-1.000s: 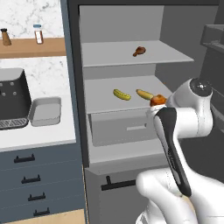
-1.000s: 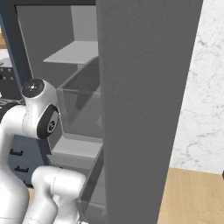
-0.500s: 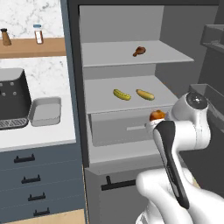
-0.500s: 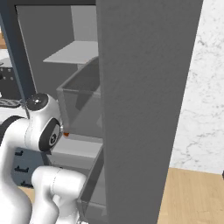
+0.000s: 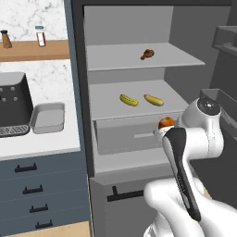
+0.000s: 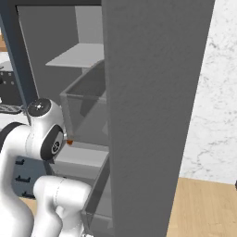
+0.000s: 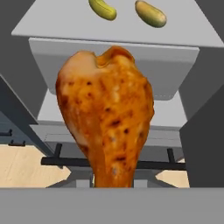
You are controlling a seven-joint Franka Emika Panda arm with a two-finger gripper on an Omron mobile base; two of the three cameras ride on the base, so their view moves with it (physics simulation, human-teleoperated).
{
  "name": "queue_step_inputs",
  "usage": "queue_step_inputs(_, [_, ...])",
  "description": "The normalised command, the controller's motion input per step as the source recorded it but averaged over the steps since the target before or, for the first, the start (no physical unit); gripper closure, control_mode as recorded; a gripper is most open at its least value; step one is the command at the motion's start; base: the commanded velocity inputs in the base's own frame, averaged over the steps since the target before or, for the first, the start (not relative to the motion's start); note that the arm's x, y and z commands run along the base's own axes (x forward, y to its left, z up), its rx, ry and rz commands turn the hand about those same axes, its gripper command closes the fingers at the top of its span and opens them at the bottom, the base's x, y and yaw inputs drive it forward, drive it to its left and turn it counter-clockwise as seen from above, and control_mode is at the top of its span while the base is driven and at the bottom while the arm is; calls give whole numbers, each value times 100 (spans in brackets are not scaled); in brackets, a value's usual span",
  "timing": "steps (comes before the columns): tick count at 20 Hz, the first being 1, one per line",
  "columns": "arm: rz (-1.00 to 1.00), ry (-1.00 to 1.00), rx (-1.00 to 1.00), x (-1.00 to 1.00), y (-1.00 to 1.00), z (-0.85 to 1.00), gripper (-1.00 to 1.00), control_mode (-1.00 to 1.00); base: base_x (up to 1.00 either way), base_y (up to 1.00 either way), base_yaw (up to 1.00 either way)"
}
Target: Place one cucumber and one chicken drumstick in each tupperware on the nearby counter, to pack two identical lunches.
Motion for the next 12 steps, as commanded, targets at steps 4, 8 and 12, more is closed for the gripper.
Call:
queue_step_inputs(4, [0, 0, 0, -18, 1, 0, 100, 100, -12, 6, 0])
queue_step_inputs(8, [0, 0, 0, 0, 0, 0, 100, 100, -59, 75, 7])
queue_step_inputs(12, [0, 0, 0, 0, 0, 0, 100, 100, -71, 100, 12])
